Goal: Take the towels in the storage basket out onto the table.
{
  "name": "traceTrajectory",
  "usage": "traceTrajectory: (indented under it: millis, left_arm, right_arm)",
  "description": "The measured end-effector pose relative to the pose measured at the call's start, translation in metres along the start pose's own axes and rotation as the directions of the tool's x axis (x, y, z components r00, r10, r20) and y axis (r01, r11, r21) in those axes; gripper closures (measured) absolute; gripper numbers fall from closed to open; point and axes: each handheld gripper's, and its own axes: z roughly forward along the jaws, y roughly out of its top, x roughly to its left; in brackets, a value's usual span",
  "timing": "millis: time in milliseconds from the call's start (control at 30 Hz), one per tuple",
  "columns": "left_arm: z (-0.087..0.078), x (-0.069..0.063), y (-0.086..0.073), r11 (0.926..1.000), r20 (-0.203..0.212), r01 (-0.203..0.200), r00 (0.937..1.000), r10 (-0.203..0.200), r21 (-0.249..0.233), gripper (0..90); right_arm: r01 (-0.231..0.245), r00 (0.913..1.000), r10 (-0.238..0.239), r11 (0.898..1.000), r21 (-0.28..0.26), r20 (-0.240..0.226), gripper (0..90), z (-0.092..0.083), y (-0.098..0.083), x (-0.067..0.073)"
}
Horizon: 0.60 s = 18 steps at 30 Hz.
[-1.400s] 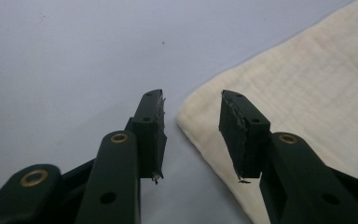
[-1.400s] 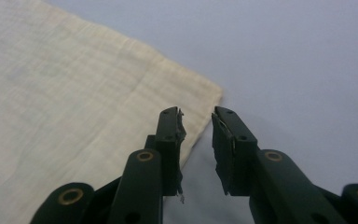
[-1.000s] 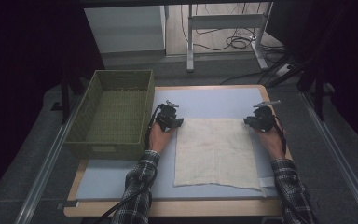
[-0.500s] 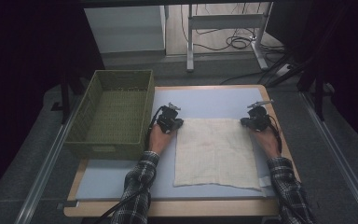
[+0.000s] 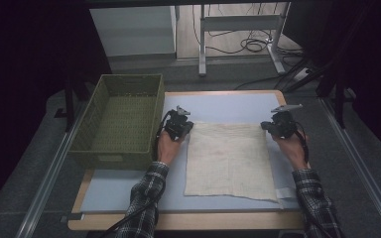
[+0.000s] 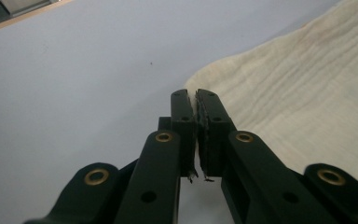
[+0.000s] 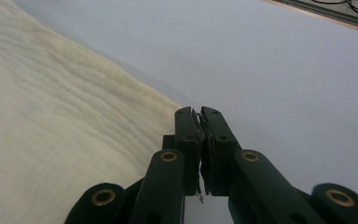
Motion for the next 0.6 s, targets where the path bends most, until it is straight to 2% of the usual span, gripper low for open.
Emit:
traceTrajectory:
  millis: [133,367,600]
  left_arm:
    - [-0.009,-0.013,-0.008,0.9994,0.031,-0.034,0.9989,0.034,-0.003,86.4]
    - [-0.025,-0.03,-0.025,0.9976,0.067,-0.068,0.9954,0.068,-0.01,86.4]
    - [-0.045,-0.041,-0.048,0.9967,0.13,-0.068,0.9888,0.073,-0.044,86.1]
  right_arm:
    - [0.004,0.9999,-0.004,1.0,-0.013,-0.014,86.0,-0.013,-0.01,0.004]
    - [0.02,0.9989,-0.022,0.999,-0.035,-0.041,86.1,-0.039,-0.029,0.015]
    - [0.042,0.9971,-0.046,0.998,-0.056,-0.062,86.1,-0.066,-0.05,0.031]
